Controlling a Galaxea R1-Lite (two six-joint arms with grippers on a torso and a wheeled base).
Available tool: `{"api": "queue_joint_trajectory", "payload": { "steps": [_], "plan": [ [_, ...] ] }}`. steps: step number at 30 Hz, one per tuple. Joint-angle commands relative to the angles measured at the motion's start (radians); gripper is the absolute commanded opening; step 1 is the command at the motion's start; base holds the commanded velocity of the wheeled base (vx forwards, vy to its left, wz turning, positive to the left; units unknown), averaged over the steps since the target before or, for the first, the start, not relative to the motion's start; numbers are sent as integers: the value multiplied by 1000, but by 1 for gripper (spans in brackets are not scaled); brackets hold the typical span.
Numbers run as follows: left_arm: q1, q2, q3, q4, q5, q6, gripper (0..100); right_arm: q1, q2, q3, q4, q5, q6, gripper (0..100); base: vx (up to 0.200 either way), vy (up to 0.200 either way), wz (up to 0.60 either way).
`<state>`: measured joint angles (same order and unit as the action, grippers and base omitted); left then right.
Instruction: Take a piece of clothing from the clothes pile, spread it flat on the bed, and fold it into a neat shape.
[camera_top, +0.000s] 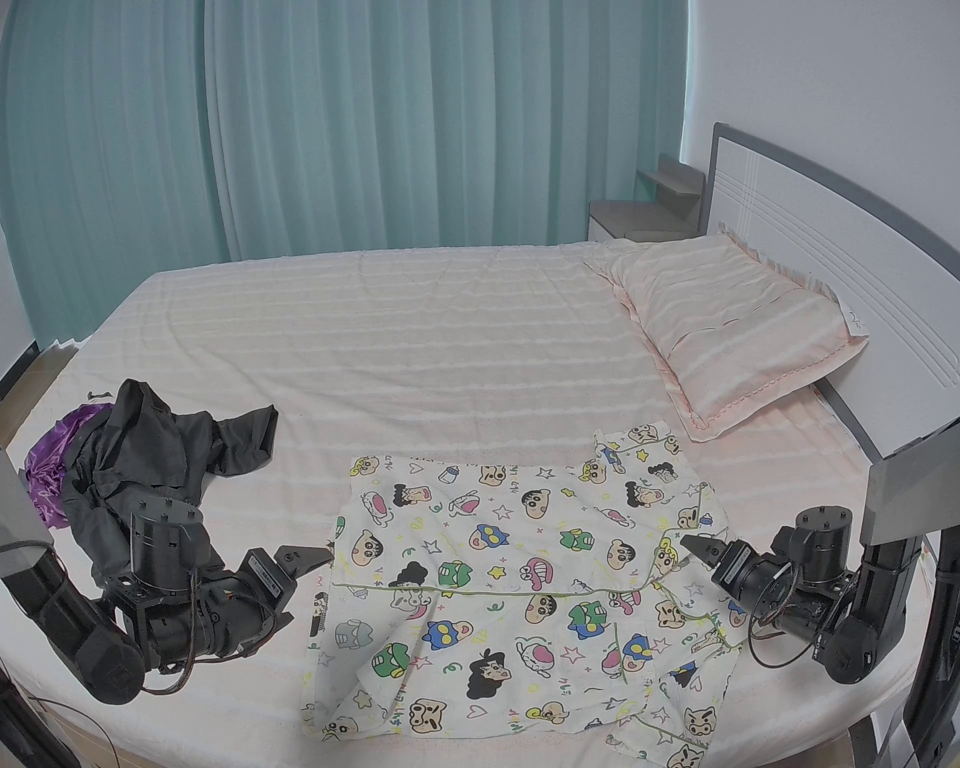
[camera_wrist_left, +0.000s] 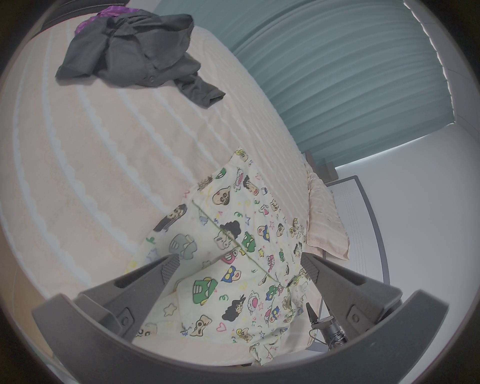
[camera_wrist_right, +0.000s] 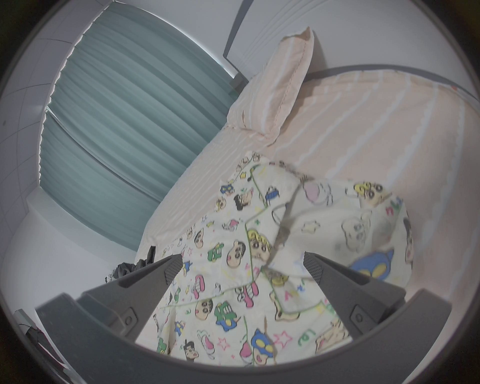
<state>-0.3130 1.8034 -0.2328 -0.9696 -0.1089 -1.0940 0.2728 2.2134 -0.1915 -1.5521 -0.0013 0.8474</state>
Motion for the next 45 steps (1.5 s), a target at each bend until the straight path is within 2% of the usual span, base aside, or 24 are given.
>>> {"api": "queue_joint_trajectory", "payload": {
  "steps": [1, 5, 16, 33, 36, 37, 45],
  "plan": [
    [-9, 42, 12, 0, -3, -13, 100, 19, -20, 30, -14, 1, 9, 100, -200, 0, 0],
    [-15, 45, 12, -1, -28, -15, 100, 14, -29, 38, -14, 1, 19, 100, 0, 0, 0],
    [-15, 60, 1, -44, -29, -53, 100, 19, -27, 38, -14, 1, 22, 100, 0, 0, 0],
    [-8, 88, 21, -43, -31, -53, 100, 23, -29, 38, -14, 0, 22, 100, 0, 200, 0],
    [-28, 90, 32, -43, -38, -50, 100, 23, -31, 38, -14, -2, 22, 100, 0, 67, 0],
    [-77, 91, 41, -46, -58, -50, 100, 23, -32, 37, -14, -3, 22, 100, 0, 0, 0],
    [-224, 195, -45, -47, -61, -43, 100, 32, -57, 38, -14, -5, 25, 100, 0, 0, 0]
  ]
}}
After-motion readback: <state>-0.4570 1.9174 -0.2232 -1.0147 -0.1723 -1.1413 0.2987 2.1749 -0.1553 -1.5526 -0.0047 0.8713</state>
